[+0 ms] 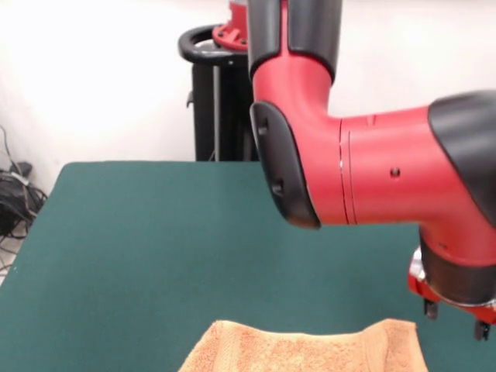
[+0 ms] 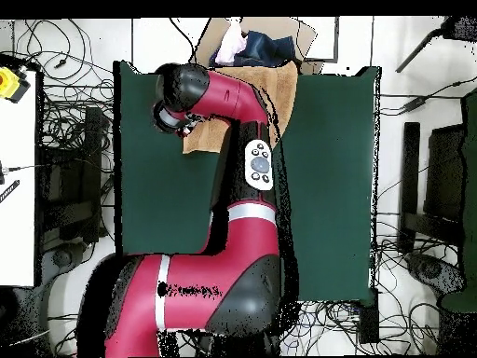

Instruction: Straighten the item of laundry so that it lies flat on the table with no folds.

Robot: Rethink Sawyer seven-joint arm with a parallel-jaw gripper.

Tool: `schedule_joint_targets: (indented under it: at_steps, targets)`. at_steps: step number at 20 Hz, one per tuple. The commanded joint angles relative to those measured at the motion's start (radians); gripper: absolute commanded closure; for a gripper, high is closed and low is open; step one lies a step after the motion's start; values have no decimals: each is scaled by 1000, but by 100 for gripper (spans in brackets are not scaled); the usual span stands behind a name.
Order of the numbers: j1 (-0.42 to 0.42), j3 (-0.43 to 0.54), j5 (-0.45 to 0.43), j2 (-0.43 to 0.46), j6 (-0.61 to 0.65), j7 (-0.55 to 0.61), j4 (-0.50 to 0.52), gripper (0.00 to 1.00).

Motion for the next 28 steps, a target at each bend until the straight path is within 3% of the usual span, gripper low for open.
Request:
schedule_joint_targets:
  at_steps: [1,6,14,20,23,28]
  targets:
    - [6,95,-20,49,102,0,-49,0]
    - [4,88,-21,72,129,-2,-95,0]
    - [11,81,-18,55,123,-2,-71,0]
    - [12,27,-55,-59,61,-26,75,0]
    - [19,-30,-98,-95,173,-17,71,0]
    - [-6,-33,-142,-90,302,-55,25,0]
